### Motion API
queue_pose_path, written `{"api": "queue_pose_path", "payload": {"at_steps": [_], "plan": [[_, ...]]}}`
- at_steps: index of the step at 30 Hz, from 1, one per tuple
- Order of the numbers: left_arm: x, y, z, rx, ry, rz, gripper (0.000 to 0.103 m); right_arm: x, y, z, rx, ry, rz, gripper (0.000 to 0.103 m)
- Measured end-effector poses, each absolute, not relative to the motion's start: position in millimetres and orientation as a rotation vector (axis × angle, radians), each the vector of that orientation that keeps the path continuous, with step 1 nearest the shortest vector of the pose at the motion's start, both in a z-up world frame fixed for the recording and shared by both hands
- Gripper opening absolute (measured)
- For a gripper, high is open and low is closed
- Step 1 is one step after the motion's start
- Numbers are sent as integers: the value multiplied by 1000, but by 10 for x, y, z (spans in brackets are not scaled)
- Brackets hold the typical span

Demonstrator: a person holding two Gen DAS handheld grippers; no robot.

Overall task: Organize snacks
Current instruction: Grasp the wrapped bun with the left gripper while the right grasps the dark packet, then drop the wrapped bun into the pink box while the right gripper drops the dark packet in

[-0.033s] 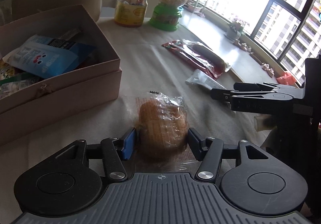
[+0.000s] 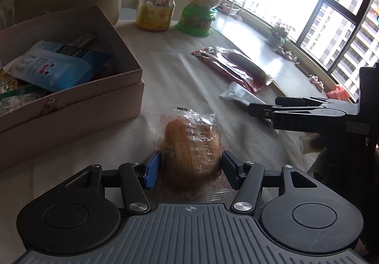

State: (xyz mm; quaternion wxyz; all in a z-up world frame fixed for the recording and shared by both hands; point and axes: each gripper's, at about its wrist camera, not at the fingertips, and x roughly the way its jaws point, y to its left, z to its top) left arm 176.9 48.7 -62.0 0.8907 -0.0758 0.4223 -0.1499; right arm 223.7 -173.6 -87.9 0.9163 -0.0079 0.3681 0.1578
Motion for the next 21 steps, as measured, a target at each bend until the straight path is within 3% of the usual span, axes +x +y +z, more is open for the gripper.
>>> {"api": "queue_pose_path", "payload": {"at_steps": [5,21], "plan": [[1750,508,-629,-168,877,-315,64,2206,-1712,-880,-33,779,379,63],[1745,475,-649,-181,880,-305,65,2142,-1634,-887,-37,786,383,61]]}}
